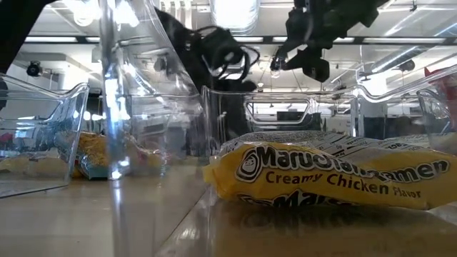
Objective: Sort Maruchan noodles
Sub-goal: Put the blue noodle pack into the left transparent bin
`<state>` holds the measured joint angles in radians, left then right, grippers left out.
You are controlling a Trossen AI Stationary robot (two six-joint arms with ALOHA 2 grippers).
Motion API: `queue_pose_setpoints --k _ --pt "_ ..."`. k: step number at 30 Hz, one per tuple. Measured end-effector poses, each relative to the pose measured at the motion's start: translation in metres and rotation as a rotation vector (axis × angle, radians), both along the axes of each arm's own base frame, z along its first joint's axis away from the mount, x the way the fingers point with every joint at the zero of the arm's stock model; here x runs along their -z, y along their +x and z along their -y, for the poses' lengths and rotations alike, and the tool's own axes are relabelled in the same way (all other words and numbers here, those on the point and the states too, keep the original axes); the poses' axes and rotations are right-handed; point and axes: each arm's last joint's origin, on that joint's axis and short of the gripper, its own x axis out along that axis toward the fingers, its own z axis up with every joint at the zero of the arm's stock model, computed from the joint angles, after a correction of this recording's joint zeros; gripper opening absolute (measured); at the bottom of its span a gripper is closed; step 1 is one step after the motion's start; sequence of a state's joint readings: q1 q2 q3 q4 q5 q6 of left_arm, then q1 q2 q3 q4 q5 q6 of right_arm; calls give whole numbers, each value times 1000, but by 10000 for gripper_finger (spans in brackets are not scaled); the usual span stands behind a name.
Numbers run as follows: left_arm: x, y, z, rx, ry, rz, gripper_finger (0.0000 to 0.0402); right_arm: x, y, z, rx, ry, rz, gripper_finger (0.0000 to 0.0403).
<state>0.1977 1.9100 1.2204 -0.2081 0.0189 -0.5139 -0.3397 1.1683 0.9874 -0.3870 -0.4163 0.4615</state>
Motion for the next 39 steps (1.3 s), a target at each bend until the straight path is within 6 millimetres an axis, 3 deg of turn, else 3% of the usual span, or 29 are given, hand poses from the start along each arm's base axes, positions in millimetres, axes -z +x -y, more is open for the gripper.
queue_pose_setpoints --k 5,18,31,39 --pt "-18 1 0 42 17 -77 185 -1 -2 10 39 -6 17 153" --pt "-4 -4 32 67 1 -150 185 5 4 13 137 104 -18 153" --pt "8 -10 32 110 96 -184 185 72 28 22 134 210 -280 153" --pt "34 -7 32 103 83 -249 185 92 37 24 43 251 -304 153"
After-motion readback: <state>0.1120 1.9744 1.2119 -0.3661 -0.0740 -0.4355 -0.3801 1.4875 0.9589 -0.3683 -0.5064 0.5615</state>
